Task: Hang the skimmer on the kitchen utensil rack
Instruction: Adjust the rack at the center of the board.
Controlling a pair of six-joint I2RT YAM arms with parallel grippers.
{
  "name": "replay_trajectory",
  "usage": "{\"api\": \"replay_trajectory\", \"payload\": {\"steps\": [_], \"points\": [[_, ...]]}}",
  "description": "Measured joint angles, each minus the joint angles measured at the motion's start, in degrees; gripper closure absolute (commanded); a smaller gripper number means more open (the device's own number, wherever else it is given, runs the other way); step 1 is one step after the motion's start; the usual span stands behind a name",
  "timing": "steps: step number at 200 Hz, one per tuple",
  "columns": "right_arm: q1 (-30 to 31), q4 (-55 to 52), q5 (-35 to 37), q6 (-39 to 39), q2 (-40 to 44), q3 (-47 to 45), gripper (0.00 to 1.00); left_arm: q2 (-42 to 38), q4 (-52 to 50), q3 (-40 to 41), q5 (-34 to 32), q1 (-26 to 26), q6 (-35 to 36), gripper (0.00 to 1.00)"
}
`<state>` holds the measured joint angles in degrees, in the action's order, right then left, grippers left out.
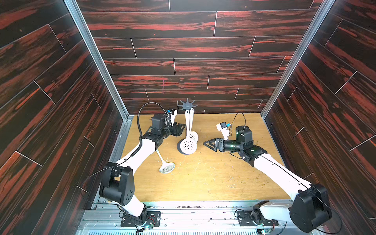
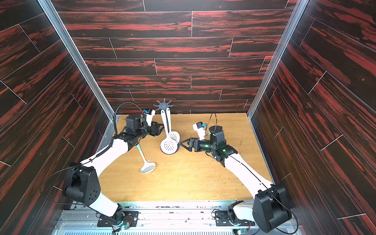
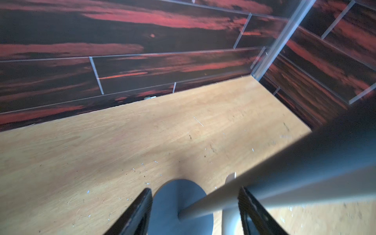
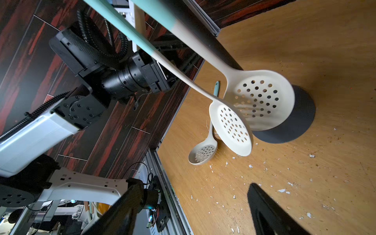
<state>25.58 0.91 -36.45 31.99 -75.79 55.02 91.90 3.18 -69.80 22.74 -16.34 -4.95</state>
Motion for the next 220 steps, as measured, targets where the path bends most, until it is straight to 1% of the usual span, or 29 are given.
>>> {"api": "replay_trajectory", "payload": {"steps": [49, 82, 107, 124, 155, 167, 179, 202, 220], "points": [[0.0, 0.0, -0.2, 0.3, -2.1, 0.3, 0.14, -0.1, -6.3, -1.5, 3.3, -0.2, 5.8, 0.31], [0.0, 0.7, -0.5, 0.4, -2.5, 0.8, 0.15, -0.1, -7.1, -1.7, 4.9, -0.2, 6.6, 0.31], [0.0, 0.8, -0.5, 0.4, -2.5, 0.8, 0.15, 0.3, -7.5, -3.4, 5.5, -0.2, 6.8, 0.32], [0.0, 0.8, -0.4, 0.3, -2.5, 0.8, 0.15, 1.1, -7.3, -5.0, 6.1, -0.2, 6.7, 0.43], [0.0, 0.8, -0.4, 0.3, -2.5, 0.8, 0.15, 4.2, -6.8, -7.7, 7.8, -0.2, 6.8, 0.53], [0.0, 0.7, -0.4, 0.3, -2.5, 0.8, 0.15, 5.3, -6.6, -8.2, 8.3, -0.3, 6.7, 0.60], [0.0, 0.7, -0.4, 0.3, -2.5, 0.8, 0.15, 6.0, -6.6, -8.3, 8.9, -0.3, 6.4, 0.65], [0.0, 0.4, -0.2, 0.1, -2.5, 0.8, 0.15, 6.5, -6.4, -8.3, 9.7, -0.3, 6.3, 0.79], [0.0, 0.4, -0.1, 0.0, -2.5, 0.8, 0.15, 6.8, -5.3, -8.3, 9.7, -0.3, 6.4, 0.84]]}}
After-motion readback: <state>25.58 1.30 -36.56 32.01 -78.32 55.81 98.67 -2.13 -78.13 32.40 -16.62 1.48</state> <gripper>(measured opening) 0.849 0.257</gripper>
